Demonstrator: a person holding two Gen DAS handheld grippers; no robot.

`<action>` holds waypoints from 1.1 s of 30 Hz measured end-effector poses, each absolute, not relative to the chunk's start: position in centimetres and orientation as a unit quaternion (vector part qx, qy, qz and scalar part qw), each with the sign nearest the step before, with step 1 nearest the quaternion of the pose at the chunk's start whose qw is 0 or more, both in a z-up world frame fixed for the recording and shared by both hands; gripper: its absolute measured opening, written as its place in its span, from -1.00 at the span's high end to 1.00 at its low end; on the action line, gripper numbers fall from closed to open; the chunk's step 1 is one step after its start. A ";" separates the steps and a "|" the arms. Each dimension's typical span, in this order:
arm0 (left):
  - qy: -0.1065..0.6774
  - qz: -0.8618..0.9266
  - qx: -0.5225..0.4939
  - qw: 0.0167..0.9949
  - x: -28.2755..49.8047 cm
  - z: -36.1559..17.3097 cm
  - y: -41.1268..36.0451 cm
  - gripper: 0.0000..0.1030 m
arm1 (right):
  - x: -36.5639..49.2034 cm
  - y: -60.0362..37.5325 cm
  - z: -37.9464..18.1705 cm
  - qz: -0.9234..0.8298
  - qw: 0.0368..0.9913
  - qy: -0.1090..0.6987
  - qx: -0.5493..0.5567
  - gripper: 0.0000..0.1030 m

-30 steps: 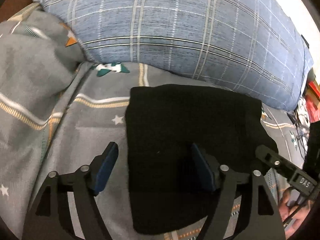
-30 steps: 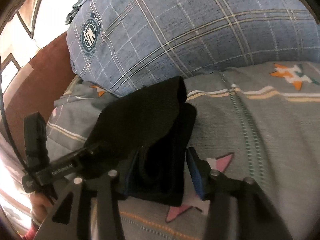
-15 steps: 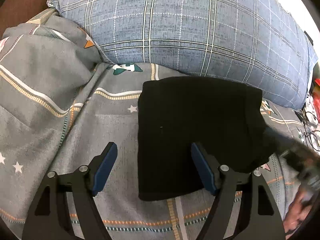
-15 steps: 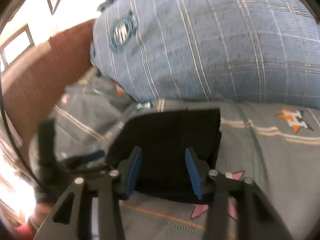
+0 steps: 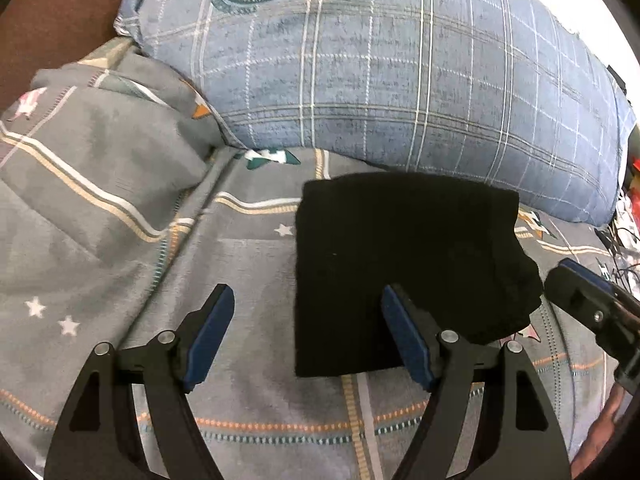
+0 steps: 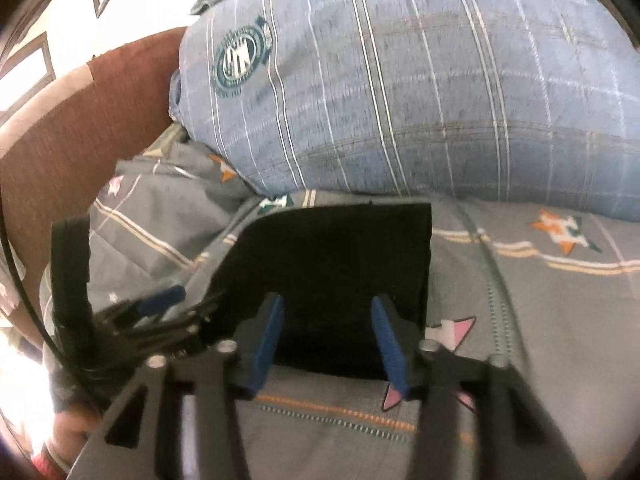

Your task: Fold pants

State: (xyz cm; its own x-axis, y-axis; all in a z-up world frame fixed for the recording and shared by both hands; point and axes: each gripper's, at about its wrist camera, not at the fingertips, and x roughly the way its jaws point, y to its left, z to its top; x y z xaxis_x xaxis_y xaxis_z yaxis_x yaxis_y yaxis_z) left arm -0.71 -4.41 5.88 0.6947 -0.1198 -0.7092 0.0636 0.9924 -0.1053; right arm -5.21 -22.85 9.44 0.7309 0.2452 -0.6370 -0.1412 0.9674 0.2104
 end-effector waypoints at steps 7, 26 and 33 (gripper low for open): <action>0.348 -0.027 -0.033 0.936 -2.9 8.7 -3.4 -0.52 | -6.9 -22.0 10.3 0.093 0.937 0.332 0.055 -0.26; 0.314 -0.003 0.002 0.949 -6.8 10.4 -4.0 -0.54 | -9.1 -22.9 10.3 0.065 0.945 0.313 0.068 -0.59; 0.311 -0.001 0.008 0.950 -7.5 10.6 -4.7 -0.54 | -9.5 -23.1 10.2 0.068 0.943 0.317 0.071 -0.59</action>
